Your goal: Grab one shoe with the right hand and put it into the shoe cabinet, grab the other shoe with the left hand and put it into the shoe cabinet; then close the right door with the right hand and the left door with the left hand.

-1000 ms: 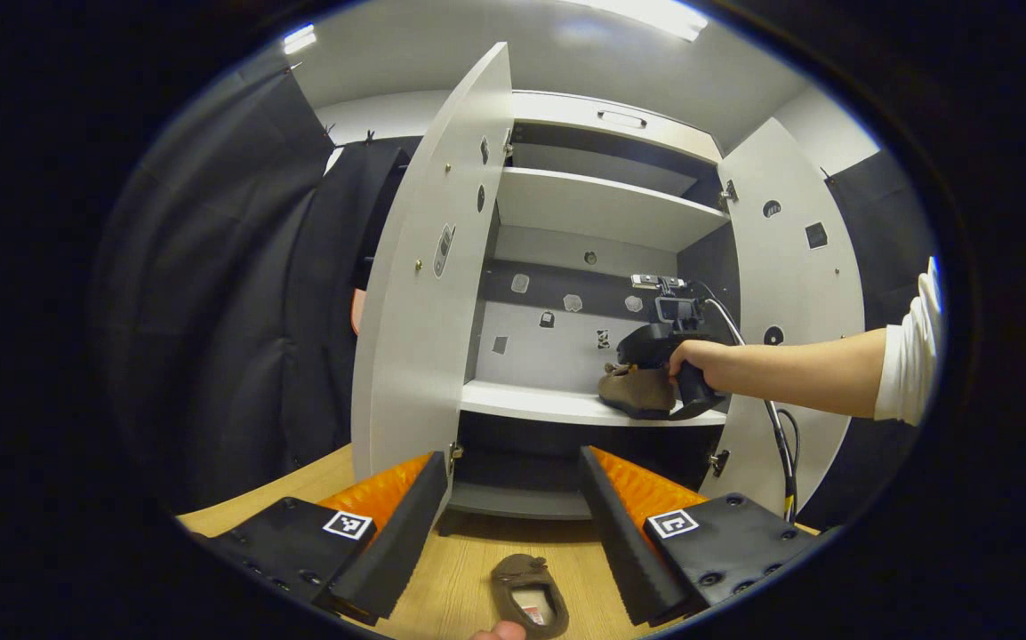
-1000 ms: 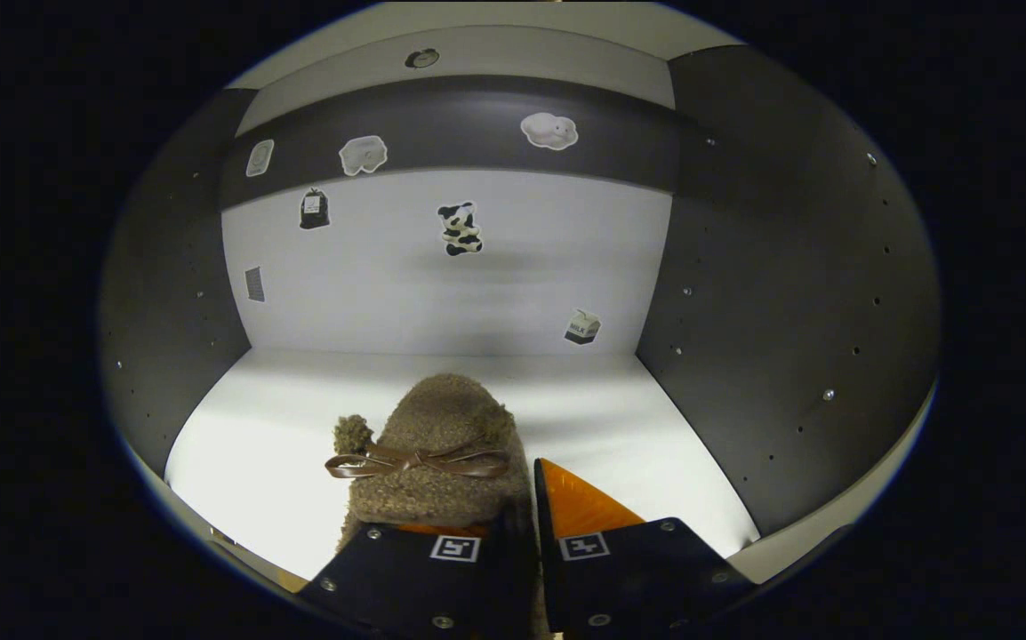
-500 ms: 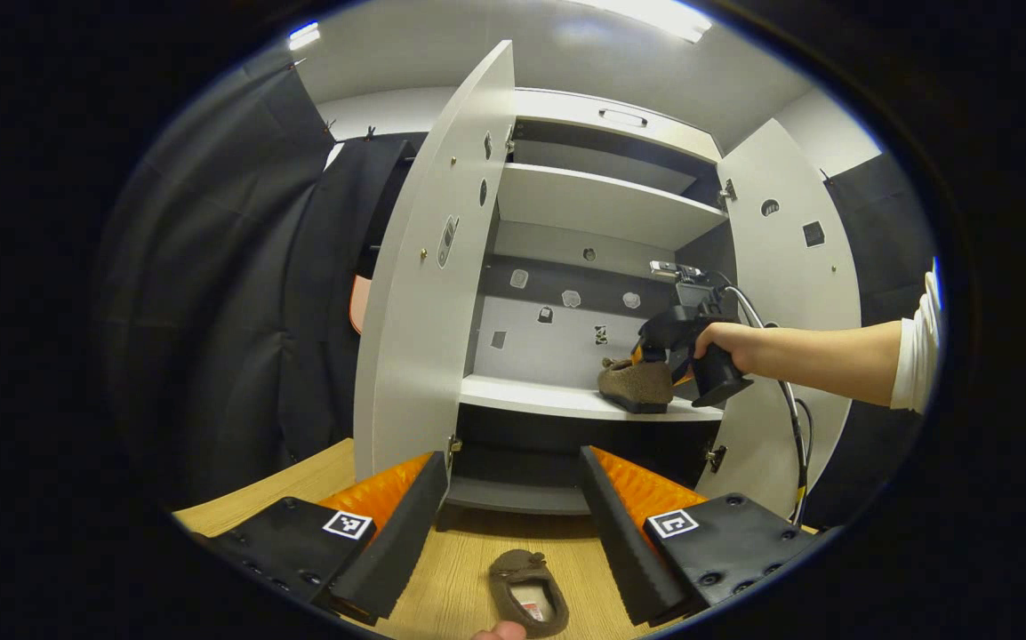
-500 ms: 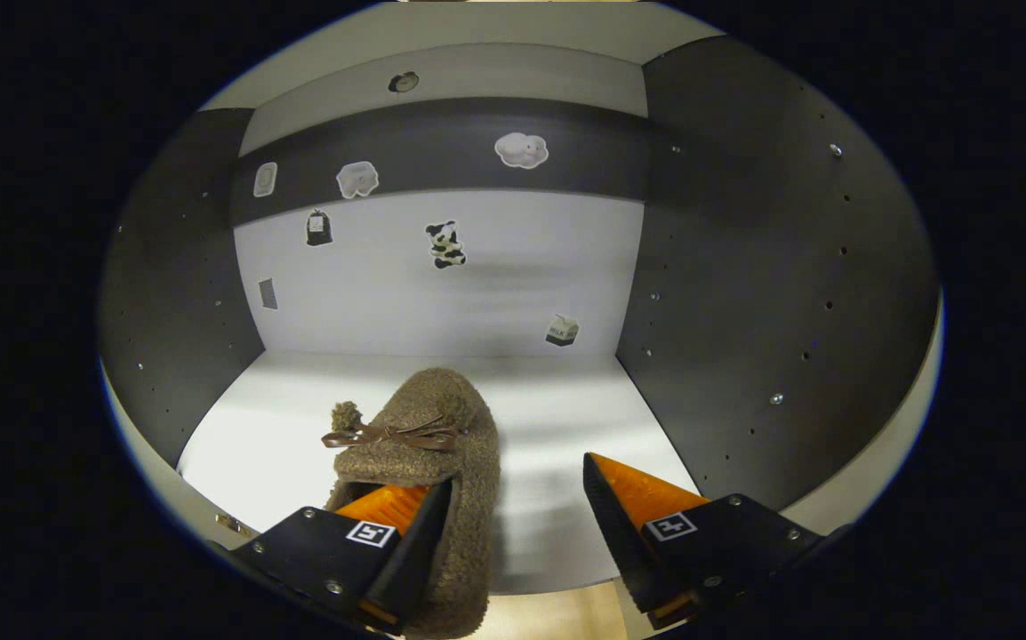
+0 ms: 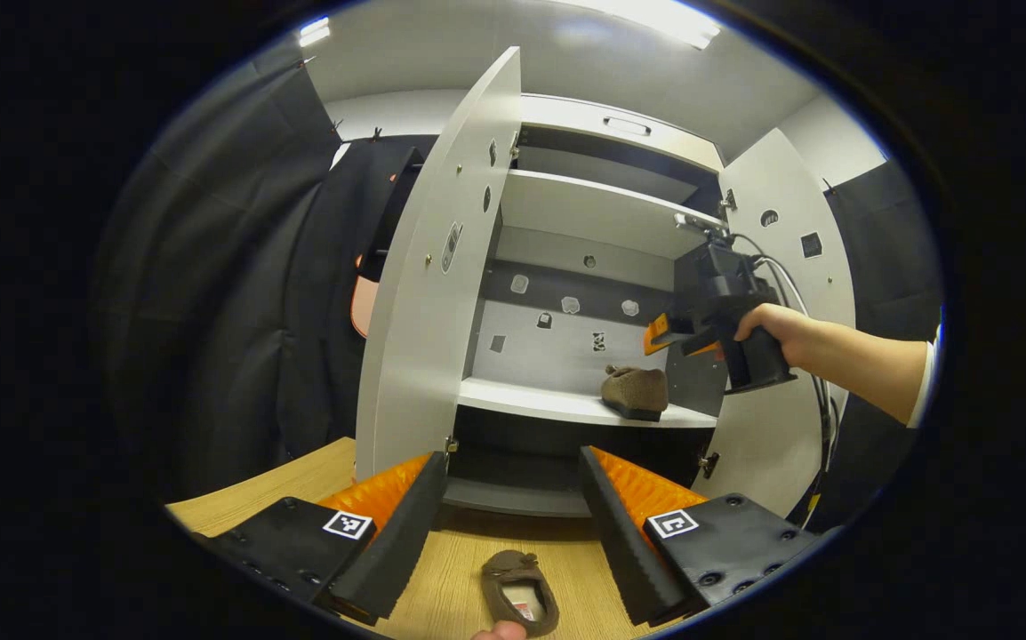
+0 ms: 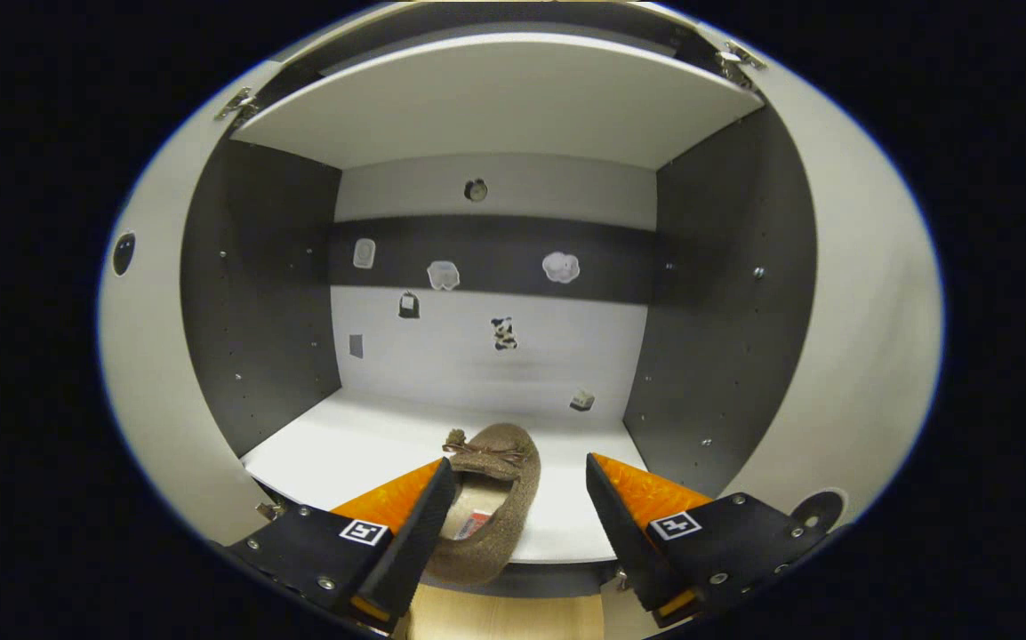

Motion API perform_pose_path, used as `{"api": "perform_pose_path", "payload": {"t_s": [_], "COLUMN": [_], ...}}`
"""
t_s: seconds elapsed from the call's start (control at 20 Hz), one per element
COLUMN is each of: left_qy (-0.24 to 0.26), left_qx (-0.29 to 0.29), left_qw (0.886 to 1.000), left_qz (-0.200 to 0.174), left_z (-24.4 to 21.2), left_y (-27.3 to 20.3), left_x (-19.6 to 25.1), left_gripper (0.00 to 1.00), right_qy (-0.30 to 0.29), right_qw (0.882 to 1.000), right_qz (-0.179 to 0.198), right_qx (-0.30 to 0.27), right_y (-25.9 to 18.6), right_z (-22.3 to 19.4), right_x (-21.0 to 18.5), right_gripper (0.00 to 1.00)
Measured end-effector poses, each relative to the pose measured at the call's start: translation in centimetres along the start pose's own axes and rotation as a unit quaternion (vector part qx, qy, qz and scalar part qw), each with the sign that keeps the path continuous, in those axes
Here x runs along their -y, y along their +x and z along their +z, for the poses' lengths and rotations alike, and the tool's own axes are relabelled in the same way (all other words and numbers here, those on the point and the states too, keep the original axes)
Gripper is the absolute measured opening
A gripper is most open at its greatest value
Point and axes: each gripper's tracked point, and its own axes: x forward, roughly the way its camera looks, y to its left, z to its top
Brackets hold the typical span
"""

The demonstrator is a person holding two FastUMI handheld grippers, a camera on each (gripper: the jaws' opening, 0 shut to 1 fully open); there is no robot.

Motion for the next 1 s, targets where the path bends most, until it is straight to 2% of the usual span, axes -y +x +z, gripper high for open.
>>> {"api": "perform_pose_path", "payload": {"t_s": [0.1, 0.35, 0.4, 0.45, 0.6, 0.8, 0.9, 1.0], "left_qy": [0.004, 0.006, 0.009, 0.014, 0.015, 0.01, 0.012, 0.016], "left_qx": [-0.004, -0.007, -0.008, -0.008, -0.011, -0.019, -0.025, -0.027], "left_qw": [1.0, 1.0, 1.0, 1.0, 1.0, 1.0, 1.0, 1.0], "left_qz": [0.001, 0.001, 0.001, 0.002, 0.004, 0.005, 0.004, 0.001], "left_z": [0.0, 0.2, 0.2, 0.2, -0.2, -1.0, -1.4, -1.5], "left_y": [0.0, 0.1, 0.1, 0.0, -0.2, -0.3, 0.0, 0.2], "left_x": [-0.1, -0.1, -0.1, 0.0, 0.2, 0.9, 1.3, 1.7], "left_gripper": [0.96, 0.96, 0.99, 0.96, 0.96, 0.97, 0.99, 0.97], "right_qy": [-0.01, 0.008, 0.011, 0.011, 0.016, -0.005, 0.01, 0.014], "right_qw": [0.999, 0.995, 0.994, 0.993, 0.992, 0.99, 0.99, 0.991], "right_qz": [0.0, 0.014, 0.015, 0.016, 0.019, -0.014, -0.012, -0.011], "right_qx": [0.034, 0.096, 0.107, 0.115, 0.121, 0.143, 0.139, 0.135], "right_y": [-2.8, -9.4, -10.7, -11.8, -15.1, -19.0, -20.3, -20.9], "right_z": [0.9, 1.6, 1.3, 0.7, -2.1, -6.4, -8.4, -9.2], "right_x": [0.1, 0.4, 0.4, 0.5, 0.4, 1.3, 0.8, 1.0], "right_gripper": [0.92, 0.93, 0.93, 0.93, 0.93, 0.93, 0.93, 0.93]}}
